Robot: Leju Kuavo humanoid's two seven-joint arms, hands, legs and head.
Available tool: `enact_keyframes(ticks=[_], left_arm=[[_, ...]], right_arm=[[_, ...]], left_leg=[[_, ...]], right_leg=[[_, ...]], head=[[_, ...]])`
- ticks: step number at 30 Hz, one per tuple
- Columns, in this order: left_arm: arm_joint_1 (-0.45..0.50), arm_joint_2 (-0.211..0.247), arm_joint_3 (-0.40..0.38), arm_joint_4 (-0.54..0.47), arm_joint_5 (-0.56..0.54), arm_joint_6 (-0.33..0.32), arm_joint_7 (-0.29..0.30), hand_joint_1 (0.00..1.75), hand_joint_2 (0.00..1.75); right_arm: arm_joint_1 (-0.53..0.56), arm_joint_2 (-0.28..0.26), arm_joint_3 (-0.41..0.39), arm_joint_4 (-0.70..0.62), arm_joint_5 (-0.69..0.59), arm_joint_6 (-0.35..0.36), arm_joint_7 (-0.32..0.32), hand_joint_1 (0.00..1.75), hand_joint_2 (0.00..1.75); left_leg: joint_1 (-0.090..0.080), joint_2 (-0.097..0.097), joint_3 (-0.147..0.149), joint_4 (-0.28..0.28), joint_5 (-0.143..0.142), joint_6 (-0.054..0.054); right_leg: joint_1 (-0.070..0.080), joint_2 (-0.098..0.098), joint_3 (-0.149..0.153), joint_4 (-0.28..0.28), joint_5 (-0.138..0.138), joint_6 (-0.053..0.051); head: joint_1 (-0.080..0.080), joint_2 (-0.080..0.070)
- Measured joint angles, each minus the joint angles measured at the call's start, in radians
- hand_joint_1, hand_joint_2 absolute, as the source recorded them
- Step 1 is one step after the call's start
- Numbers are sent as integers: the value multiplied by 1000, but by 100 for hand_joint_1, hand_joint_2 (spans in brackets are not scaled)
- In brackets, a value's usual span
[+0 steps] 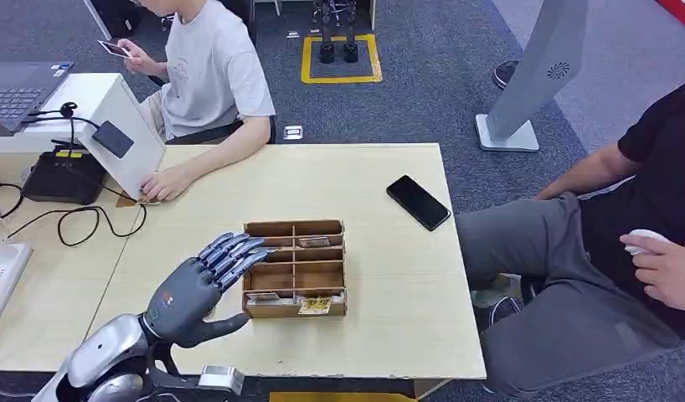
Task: Pass the card to the sensor for recognition and then transmit it.
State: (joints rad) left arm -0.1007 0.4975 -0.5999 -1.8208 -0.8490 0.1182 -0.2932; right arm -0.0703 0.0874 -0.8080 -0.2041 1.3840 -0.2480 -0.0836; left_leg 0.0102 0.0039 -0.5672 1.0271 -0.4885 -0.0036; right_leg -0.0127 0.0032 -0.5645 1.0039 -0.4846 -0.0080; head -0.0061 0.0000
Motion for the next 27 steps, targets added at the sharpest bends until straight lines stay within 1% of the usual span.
enact_keyframes(ticks=[6, 8, 10, 11, 13, 20, 23, 25, 27], left_arm=[[0, 0, -2, 1, -3, 1, 0, 0, 175], [0, -1, -7, 4, -8, 4, 9, 0, 175], [0, -13, -43, 43, -64, 27, 72, 0, 175], [0, -31, -68, 87, -78, 35, 111, 0, 175], [1, -88, -98, 208, -115, 52, 183, 0, 175], [2, -113, -98, 259, -91, 51, 183, 0, 175], [7, -121, -98, 269, -86, 53, 195, 0, 175], [10, -126, -97, 274, -105, 62, 215, 0, 175], [11, -130, -97, 278, -106, 64, 223, 0, 175]], right_arm=[[0, 0, 0, 0, 0, 0, 0, 0, 0], [-1, 0, 0, 0, 0, 0, 0, 0, 0], [-3, 0, 0, 0, 2, 2, -2, 0, 0], [-4, 0, 0, 0, 8, 3, 0, 0, 0], [-5, 0, 0, 0, 9, 3, 6, 0, 0], [-6, 0, 0, 0, 9, 3, 10, 0, 0], [-6, 0, 0, 0, 12, 3, 10, 0, 0], [-6, 0, 0, 0, 12, 3, 10, 0, 0], [-5, 0, 0, 0, 15, 3, 8, 0, 0]], left_leg=[[0, 0, 0, 0, 0, 0], [0, 0, 0, 0, 0, 0], [0, 0, 0, 0, 0, 0], [0, 0, 0, 0, 0, 0], [0, 0, 0, 0, 0, 0], [0, 0, 0, 0, 0, 0], [0, 0, 0, 0, 0, 0], [0, 0, 0, 0, 0, 0], [0, 0, 0, 0, 0, 0]], right_leg=[[0, 0, 0, 0, 0, 0], [0, 0, 0, 0, 0, 0], [0, 0, 0, 0, 0, 0], [0, 0, 0, 0, 0, 0], [0, 0, 0, 0, 0, 0], [0, 0, 0, 0, 0, 0], [0, 0, 0, 0, 0, 0], [0, 0, 0, 0, 0, 0], [0, 0, 0, 0, 0, 0]], head=[[0, 0], [0, 0], [0, 0], [0, 0], [0, 0], [0, 0], [0, 0], [0, 0], [0, 0]])
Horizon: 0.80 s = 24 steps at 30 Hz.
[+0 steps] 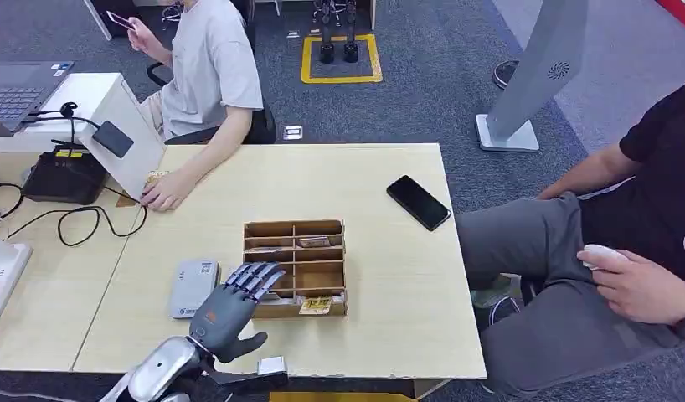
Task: Pass the card to the sensor for recognition and then transmit it.
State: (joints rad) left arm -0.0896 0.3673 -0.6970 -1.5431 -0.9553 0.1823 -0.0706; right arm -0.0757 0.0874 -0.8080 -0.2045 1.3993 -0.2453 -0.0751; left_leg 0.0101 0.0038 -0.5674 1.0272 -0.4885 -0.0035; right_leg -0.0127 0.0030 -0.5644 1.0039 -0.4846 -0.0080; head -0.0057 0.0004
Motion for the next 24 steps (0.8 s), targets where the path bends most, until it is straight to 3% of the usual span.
enact_keyframes(ticks=[4, 13, 24], left_arm=[[10, -21, 28, 2, 57, 19, -11, 0, 175], [11, -58, 95, 2, 30, 26, 14, 0, 175], [14, -67, 116, 6, 29, 9, 17, 0, 175]], right_arm=[[0, 0, 0, 0, 1, 0, -5, 0, 0], [0, 0, 0, 0, 0, 0, -10, 0, 0], [0, 0, 0, 0, 2, 0, -9, 0, 0]], left_leg=[[0, 0, 0, 0, 0, 0], [0, 0, 0, 0, 0, 0], [0, 0, 0, 0, 0, 0]], right_leg=[[0, 0, 0, 0, 0, 0], [0, 0, 0, 0, 0, 0], [0, 0, 0, 0, 0, 0]], head=[[0, 0], [0, 0], [0, 0]])
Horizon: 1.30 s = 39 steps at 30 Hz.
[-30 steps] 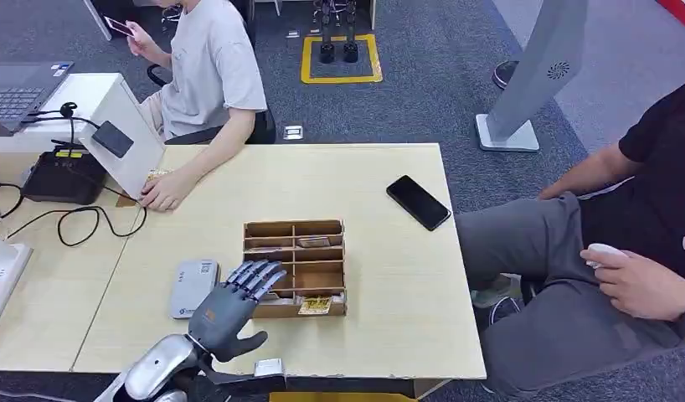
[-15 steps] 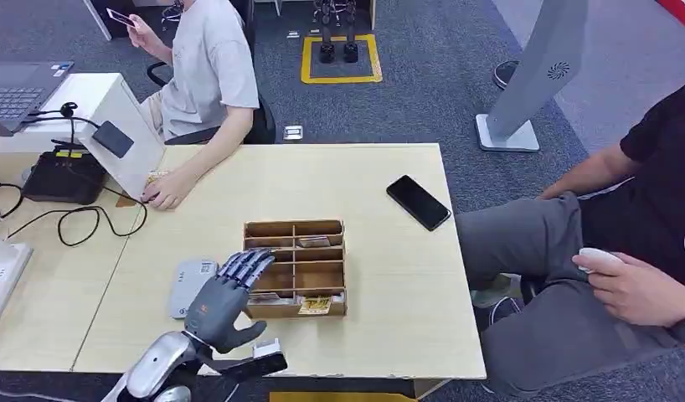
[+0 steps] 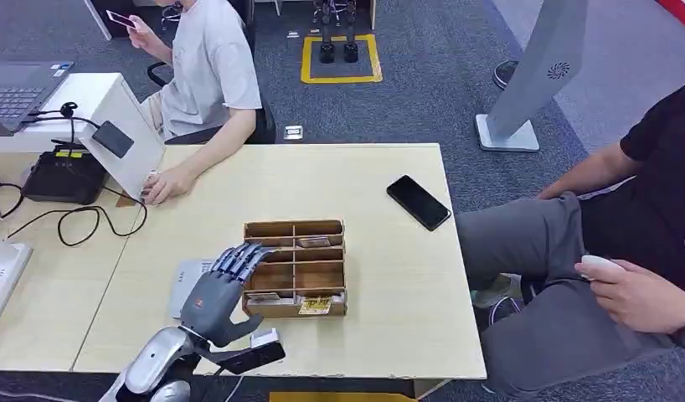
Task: Pass the card to the sensor for recognition and then transmit it.
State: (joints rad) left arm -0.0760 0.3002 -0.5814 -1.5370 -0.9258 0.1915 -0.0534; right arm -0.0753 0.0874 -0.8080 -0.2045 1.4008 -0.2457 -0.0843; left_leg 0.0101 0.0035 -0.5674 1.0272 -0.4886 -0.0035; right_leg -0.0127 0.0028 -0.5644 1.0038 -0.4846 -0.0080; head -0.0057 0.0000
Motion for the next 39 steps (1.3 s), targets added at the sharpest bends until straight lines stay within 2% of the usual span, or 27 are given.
enact_keyframes(ticks=[7, 22, 26, 31, 36, 39], left_arm=[[5, 5, 5, 14, 12, -30, -16, 0, 175], [18, 4, 11, 21, 15, -30, -20, 0, 175], [27, -4, 18, 21, 24, -1, -42, 0, 175], [34, -15, 20, 21, 24, 3, -48, 0, 175], [41, -32, 40, -11, 77, 89, -102, 0, 175], [40, -39, 55, -51, 92, 103, -114, 0, 175]], right_arm=[[0, 0, 0, 0, 2, -1, 0, 0, 0], [0, 0, 0, 0, 10, 0, 4, 0, 0], [0, 0, 0, 0, 13, 0, 4, 0, 0], [0, 0, 0, 0, 13, 1, 4, 0, 0], [1, 0, 0, 0, 14, 0, 1, 0, 0], [1, 0, 0, 0, 14, 0, -3, 0, 0]], left_leg=[[0, 0, 0, 0, 0, 0], [0, 0, 0, 0, 0, 0], [0, 0, 0, 0, 0, 0], [0, 0, 0, 0, 0, 0], [0, 0, 0, 0, 0, 0], [0, 0, 0, 0, 0, 0]], right_leg=[[0, 0, 0, 0, 0, 0], [0, 0, 0, 0, 0, 0], [0, 0, 0, 0, 0, 0], [0, 0, 0, 0, 0, 0], [0, -1, 0, 0, 0, 0], [0, -1, 0, 0, 0, 0]], head=[[0, 0], [0, 0], [0, 0], [0, 0], [0, 0], [0, 0]])
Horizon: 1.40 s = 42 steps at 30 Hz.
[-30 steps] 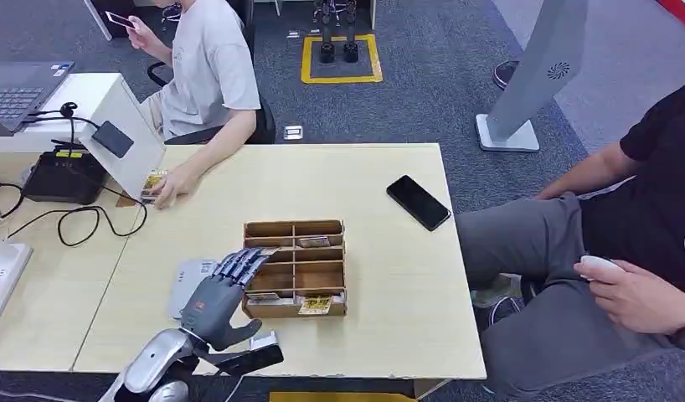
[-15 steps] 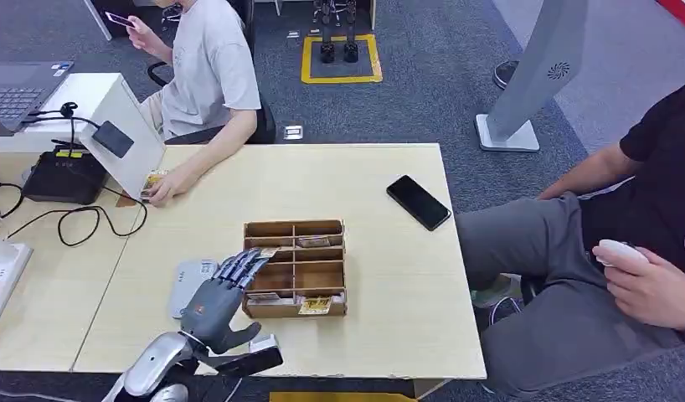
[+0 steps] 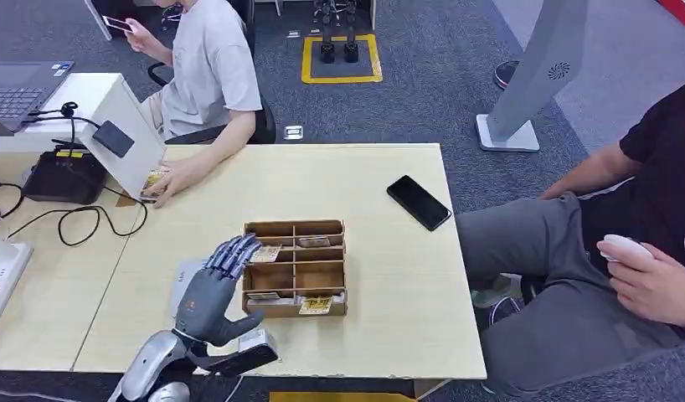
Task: Pass the card to the sensor for recognition and then transmit it.
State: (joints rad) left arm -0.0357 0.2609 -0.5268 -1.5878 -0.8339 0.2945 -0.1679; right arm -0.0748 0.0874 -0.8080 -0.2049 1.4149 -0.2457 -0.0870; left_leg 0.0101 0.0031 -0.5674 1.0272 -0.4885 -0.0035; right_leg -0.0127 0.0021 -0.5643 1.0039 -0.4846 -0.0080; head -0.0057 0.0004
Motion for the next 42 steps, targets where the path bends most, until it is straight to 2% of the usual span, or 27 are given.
enact_keyframes(ticks=[5, 21, 39, 42], left_arm=[[2, -2, 8, -30, 6, 0, -8, 0, 175], [35, 5, 24, -32, 24, -13, -18, 0, 175], [46, -18, 65, -51, 11, 81, -28, 0, 175], [46, -25, 74, -51, -38, 114, -27, 0, 175]], right_arm=[[0, 0, 0, 0, 4, 1, 2, 0, 0], [0, 0, 0, 0, 7, 1, 6, 0, 0], [0, 0, 0, 0, 11, -3, 6, 0, 0], [-1, 0, 0, 0, 13, -2, 5, 0, 0]], left_leg=[[0, 0, 0, 0, 0, 0], [0, 0, 0, 0, 0, 0], [0, 0, 0, 0, 0, 0], [0, 0, 0, 0, 0, 0]], right_leg=[[0, 0, 0, 0, 0, 0], [0, 0, 0, 0, 0, 0], [0, 0, 0, 0, 0, 0], [0, 0, 0, 0, 0, 0]], head=[[0, 0], [0, 0], [0, 0], [0, 0]])
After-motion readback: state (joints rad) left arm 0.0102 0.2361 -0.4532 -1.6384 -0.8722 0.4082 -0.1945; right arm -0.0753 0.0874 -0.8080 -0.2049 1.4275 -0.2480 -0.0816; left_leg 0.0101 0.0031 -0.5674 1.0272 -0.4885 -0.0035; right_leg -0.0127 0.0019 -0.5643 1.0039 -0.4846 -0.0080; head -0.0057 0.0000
